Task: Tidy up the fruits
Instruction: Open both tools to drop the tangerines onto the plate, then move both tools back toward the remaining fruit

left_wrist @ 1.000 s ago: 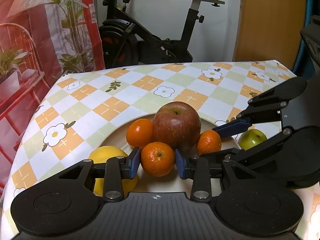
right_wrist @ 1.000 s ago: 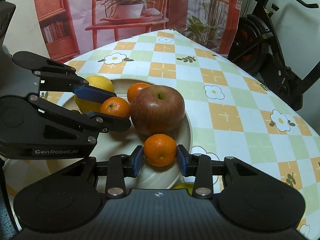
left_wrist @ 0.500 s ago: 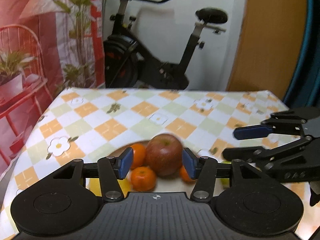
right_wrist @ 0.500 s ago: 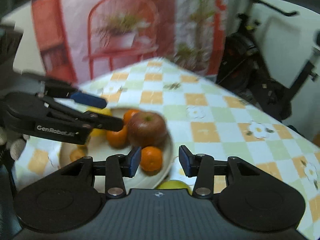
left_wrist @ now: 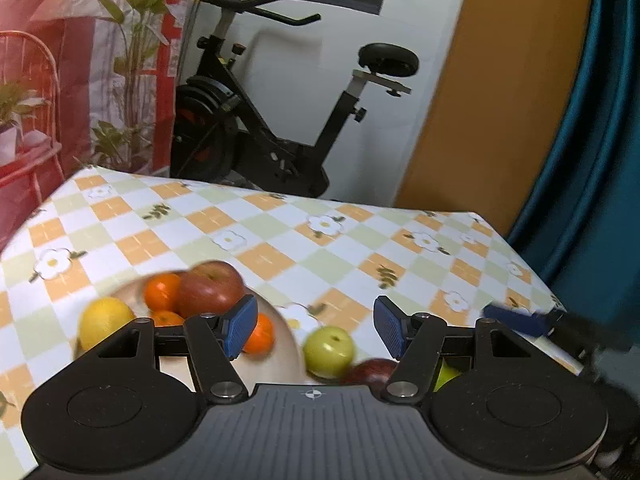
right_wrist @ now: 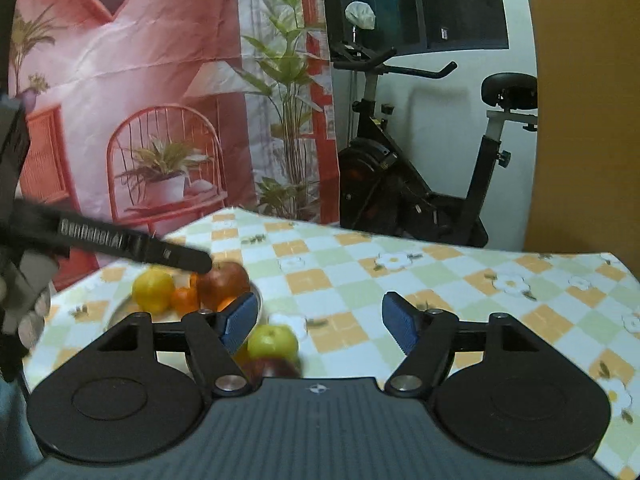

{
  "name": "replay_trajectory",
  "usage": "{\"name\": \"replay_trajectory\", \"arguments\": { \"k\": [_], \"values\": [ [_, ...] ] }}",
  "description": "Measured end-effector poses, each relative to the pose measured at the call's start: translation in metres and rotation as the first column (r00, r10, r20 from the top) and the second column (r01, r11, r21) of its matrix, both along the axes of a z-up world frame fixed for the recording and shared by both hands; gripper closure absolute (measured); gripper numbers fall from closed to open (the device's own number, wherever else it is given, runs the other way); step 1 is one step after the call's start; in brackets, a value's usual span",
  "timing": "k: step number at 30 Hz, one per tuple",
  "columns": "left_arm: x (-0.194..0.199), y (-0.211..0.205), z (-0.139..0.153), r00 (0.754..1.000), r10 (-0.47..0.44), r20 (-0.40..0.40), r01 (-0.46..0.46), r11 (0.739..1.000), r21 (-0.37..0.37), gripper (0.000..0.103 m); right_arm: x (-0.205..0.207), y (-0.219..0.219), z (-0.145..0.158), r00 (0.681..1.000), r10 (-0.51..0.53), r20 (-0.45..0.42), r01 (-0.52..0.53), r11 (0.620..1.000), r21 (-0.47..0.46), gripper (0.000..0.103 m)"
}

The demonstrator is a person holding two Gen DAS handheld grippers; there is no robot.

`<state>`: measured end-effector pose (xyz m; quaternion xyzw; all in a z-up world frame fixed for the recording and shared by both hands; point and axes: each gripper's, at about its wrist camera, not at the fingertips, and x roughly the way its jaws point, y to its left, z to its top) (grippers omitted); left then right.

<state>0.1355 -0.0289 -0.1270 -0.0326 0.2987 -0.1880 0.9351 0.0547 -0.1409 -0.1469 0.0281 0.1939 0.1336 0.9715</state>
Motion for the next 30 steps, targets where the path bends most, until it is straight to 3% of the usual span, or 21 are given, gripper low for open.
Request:
{"name": "replay_trajectory", "arguments": {
  "k": [4,7,9,17,22,26,30],
  "values": [
    [-0.004,-0.012,-0.005,1.000,-0.029,0.001,0.029,0.998,0.053,0.037,-0.011,0.006,-0.018,0.999,0.028,-0.032,-0.027,1.000,0.002,0.031],
    [-0.001,-0.011,-0.008,0.999,-0.037,-0.016,0.037,0.998,0.058,0.038,-0.009,0.017,-0.025,0.999,0.029,-0.046,-0.032,0.997,-0.076,0.045],
    [0.002,-0.009,-0.008,0.998,-0.054,-0.037,0.056,0.997,0.050,0.048,-0.006,0.019,-0.027,0.997,0.053,-0.051,-0.057,0.996,-0.073,0.051],
    [0.007,-0.005,-0.010,0.995,-0.065,-0.070,0.069,0.996,0.052,0.058,0.019,0.030,-0.038,0.985,0.125,-0.119,-0.132,0.990,-0.054,0.066],
    [0.013,0.001,-0.015,0.992,-0.062,-0.110,0.066,0.998,0.025,0.060,0.011,0.034,-0.037,0.982,0.155,-0.108,-0.162,0.985,-0.062,0.067],
    [0.025,-0.007,-0.023,0.981,-0.109,-0.160,0.114,0.993,0.028,0.060,0.000,0.042,-0.035,0.974,0.209,-0.090,-0.216,0.974,-0.069,0.067],
    [0.037,-0.013,-0.037,0.969,-0.124,-0.215,0.131,0.991,0.021,0.067,-0.006,0.049,-0.034,0.968,0.234,-0.089,-0.240,0.968,-0.073,0.067]
  ]
}}
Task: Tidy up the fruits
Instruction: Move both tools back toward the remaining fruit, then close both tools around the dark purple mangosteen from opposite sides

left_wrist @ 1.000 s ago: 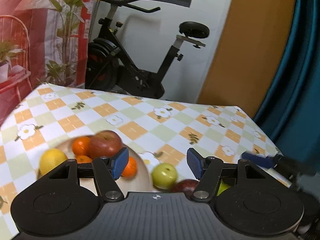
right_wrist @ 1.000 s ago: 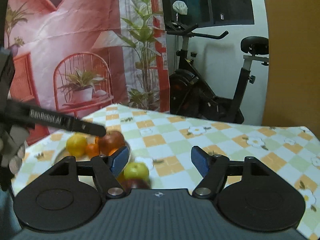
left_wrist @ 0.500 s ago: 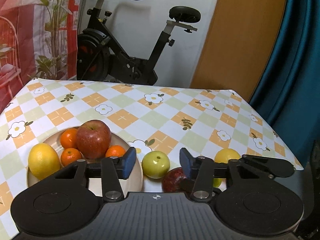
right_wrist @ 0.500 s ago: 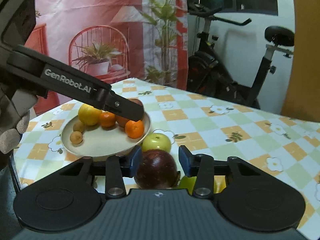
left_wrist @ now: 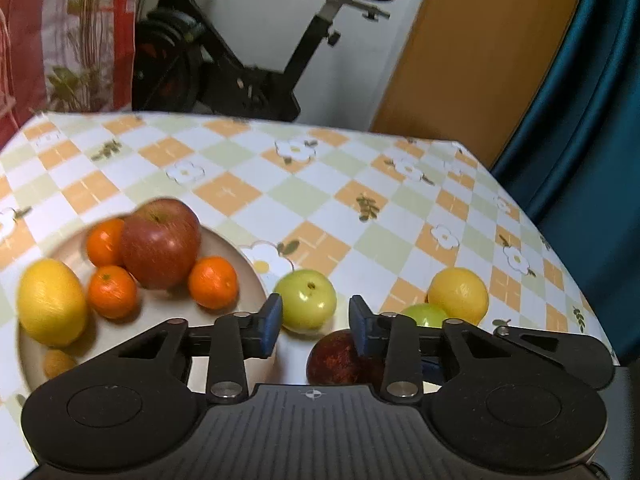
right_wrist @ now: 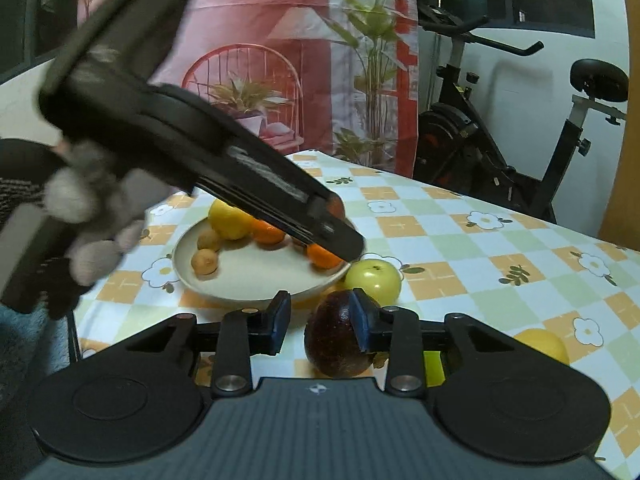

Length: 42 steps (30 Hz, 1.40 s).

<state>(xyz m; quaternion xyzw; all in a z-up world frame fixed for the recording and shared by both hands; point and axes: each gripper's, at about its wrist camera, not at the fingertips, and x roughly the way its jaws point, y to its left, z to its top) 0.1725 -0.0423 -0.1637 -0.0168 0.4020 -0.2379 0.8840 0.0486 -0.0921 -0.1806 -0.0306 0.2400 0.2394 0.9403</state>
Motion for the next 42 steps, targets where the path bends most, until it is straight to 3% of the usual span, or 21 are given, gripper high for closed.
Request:
{"name": "replay_trajectory", "arguments": {
  "k": [4,14,19,21,26,31,37,42],
  "values": [
    [0.004,-0.001,-0.010,1.000,-0.006,-0.031,0.005,1.000,-0.007,0.067,0.000,-0.003,0.000,1.000,0.004,-0.012,-0.003,1.000,0.022,0.067],
    [-0.002,-0.005,-0.013,1.000,-0.026,-0.008,0.027,0.999,0.042,0.068,-0.004,-0.007,0.002,1.000,0.003,-0.028,-0.003,1.000,0.013,0.067],
    [-0.014,-0.007,-0.019,0.999,-0.053,-0.012,0.054,0.995,0.083,0.069,-0.009,-0.028,-0.001,0.993,-0.060,-0.100,0.071,0.991,0.111,0.062],
    [-0.020,-0.007,-0.023,0.998,-0.063,-0.022,0.065,0.994,0.086,0.070,-0.009,-0.035,-0.004,0.986,-0.077,-0.145,0.100,0.983,0.155,0.053],
    [-0.028,-0.002,-0.029,0.997,-0.046,-0.061,0.048,0.998,0.034,0.070,-0.008,-0.045,-0.006,0.978,-0.093,-0.189,0.133,0.968,0.213,0.048],
    [-0.034,0.012,-0.027,0.996,0.004,-0.087,-0.011,0.997,-0.078,0.069,-0.017,-0.038,-0.003,0.983,-0.083,-0.163,0.108,0.982,0.153,0.048],
    [-0.042,0.024,-0.028,0.995,0.007,-0.103,-0.032,0.969,-0.245,0.066,-0.029,-0.035,-0.007,0.987,-0.074,-0.143,0.090,0.990,0.111,0.048],
    [-0.047,0.018,-0.032,0.994,-0.030,-0.103,0.000,0.959,-0.284,0.058,-0.035,-0.031,-0.007,0.989,-0.070,-0.132,0.081,0.994,0.075,0.048]
  ]
}}
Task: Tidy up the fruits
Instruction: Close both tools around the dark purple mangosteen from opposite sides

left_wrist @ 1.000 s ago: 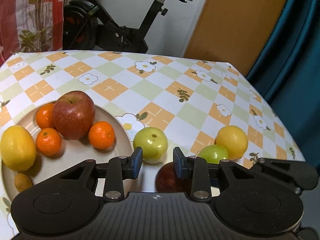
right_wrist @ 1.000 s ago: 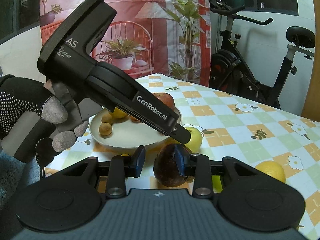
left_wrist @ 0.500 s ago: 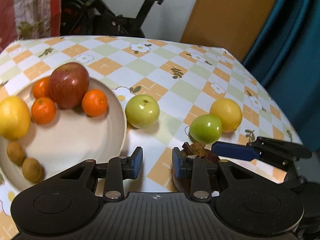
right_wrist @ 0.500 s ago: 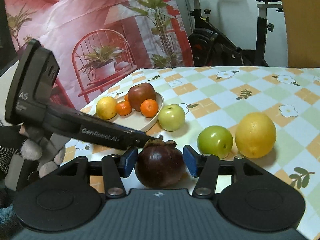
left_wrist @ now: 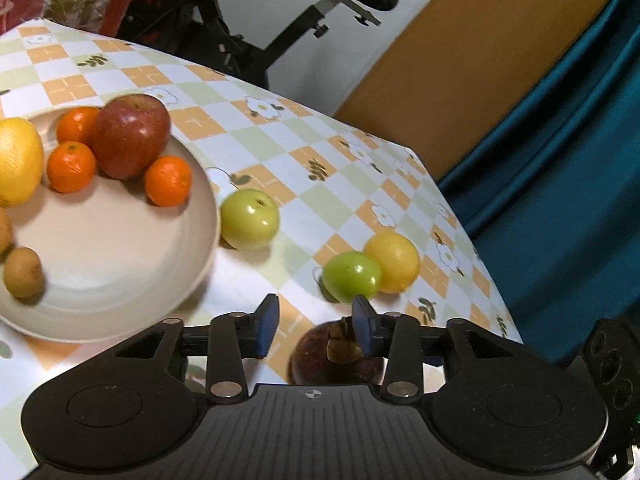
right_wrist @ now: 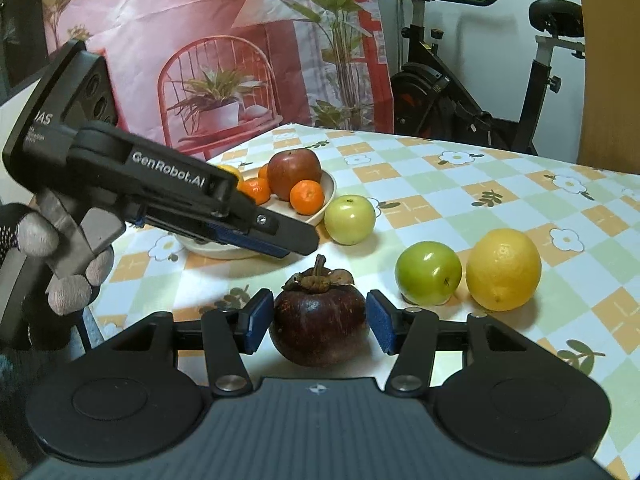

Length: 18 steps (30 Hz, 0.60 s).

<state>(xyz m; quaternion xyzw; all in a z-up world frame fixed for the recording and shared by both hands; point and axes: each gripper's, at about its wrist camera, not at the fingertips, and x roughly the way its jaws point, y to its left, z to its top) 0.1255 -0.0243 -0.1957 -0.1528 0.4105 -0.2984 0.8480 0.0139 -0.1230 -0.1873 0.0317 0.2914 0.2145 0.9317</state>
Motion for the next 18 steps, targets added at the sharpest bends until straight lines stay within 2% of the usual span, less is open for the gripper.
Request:
{"name": "replay_trajectory", "arguments": {
  "k": [3,14,18],
  "values": [
    [-0.005,-0.003,-0.001,1.000,-0.026,0.002,0.026,1.000,-0.012,0.053,-0.002,0.001,-0.001,1.000,0.001,-0.004,-0.001,1.000,-0.013,0.046],
    [-0.014,0.005,-0.001,0.998,-0.062,0.019,0.062,0.998,-0.026,0.052,-0.001,0.004,-0.004,0.999,0.009,-0.037,-0.010,1.000,-0.012,0.041],
    [-0.017,0.008,0.004,0.998,-0.052,0.034,0.053,0.998,-0.038,0.046,-0.002,0.005,-0.004,0.999,0.008,-0.035,-0.008,1.000,-0.014,0.041]
  ]
}}
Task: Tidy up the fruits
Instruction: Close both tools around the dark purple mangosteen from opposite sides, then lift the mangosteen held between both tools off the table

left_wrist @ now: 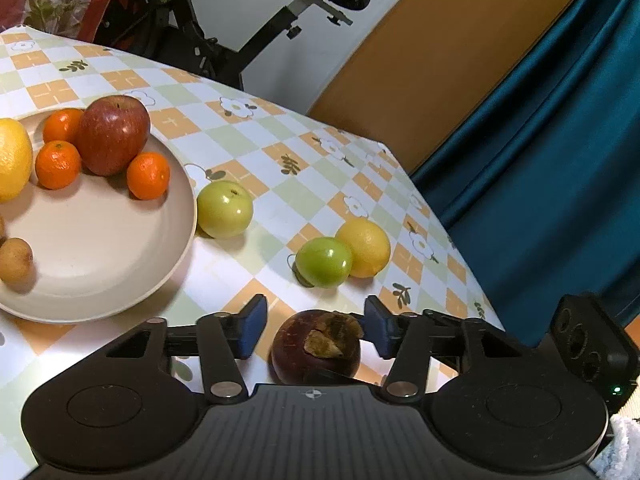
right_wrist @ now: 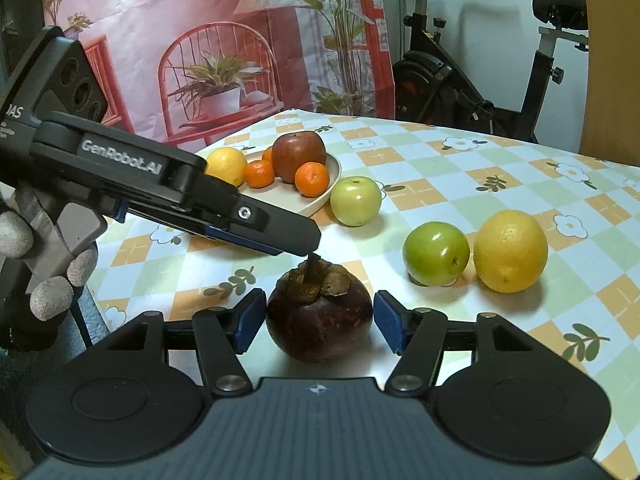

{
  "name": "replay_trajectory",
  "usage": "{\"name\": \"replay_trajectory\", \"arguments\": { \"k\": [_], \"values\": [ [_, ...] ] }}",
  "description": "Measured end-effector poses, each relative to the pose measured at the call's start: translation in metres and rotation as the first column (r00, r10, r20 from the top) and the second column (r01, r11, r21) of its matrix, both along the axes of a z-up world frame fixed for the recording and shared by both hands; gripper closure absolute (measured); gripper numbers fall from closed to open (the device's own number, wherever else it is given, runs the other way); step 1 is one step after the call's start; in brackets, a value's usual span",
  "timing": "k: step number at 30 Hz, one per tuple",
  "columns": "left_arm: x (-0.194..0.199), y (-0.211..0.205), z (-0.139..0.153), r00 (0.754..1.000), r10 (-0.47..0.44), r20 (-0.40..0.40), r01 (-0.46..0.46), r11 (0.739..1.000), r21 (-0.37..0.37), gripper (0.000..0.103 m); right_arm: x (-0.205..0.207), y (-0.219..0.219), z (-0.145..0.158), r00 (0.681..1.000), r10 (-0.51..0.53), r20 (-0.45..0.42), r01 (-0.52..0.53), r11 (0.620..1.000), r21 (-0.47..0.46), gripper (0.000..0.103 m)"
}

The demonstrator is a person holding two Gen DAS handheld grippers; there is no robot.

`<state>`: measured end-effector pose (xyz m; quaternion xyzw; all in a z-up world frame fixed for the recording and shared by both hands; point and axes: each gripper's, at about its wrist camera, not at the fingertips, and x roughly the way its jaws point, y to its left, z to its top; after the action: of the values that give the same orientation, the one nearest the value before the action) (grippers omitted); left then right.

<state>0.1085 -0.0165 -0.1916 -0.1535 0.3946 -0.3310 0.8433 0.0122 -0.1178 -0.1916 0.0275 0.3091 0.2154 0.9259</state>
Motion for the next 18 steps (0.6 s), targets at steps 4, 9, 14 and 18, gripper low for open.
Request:
{"name": "replay_trajectory", "arguments": {
  "k": [4,9,14,18],
  "values": [
    [-0.003,0.005,-0.001,1.000,0.019,0.010,-0.019,1.000,-0.019,0.046,0.002,0.001,0.000,1.000,0.001,0.003,-0.001,1.000,-0.001,0.041],
    [-0.009,0.005,-0.009,1.000,-0.002,-0.009,0.001,0.999,-0.035,0.046,-0.001,0.007,0.001,1.000,-0.006,0.014,0.006,0.999,-0.032,0.041],
    [-0.013,0.002,-0.011,0.999,-0.040,-0.013,0.040,0.998,-0.043,0.041,-0.003,0.010,0.003,1.000,-0.015,0.011,0.016,0.999,-0.052,0.041],
    [-0.014,-0.001,-0.014,0.999,-0.050,-0.019,0.049,0.998,-0.037,0.041,-0.005,0.011,0.003,1.000,-0.012,0.015,0.013,0.998,-0.069,0.041]
  ]
}}
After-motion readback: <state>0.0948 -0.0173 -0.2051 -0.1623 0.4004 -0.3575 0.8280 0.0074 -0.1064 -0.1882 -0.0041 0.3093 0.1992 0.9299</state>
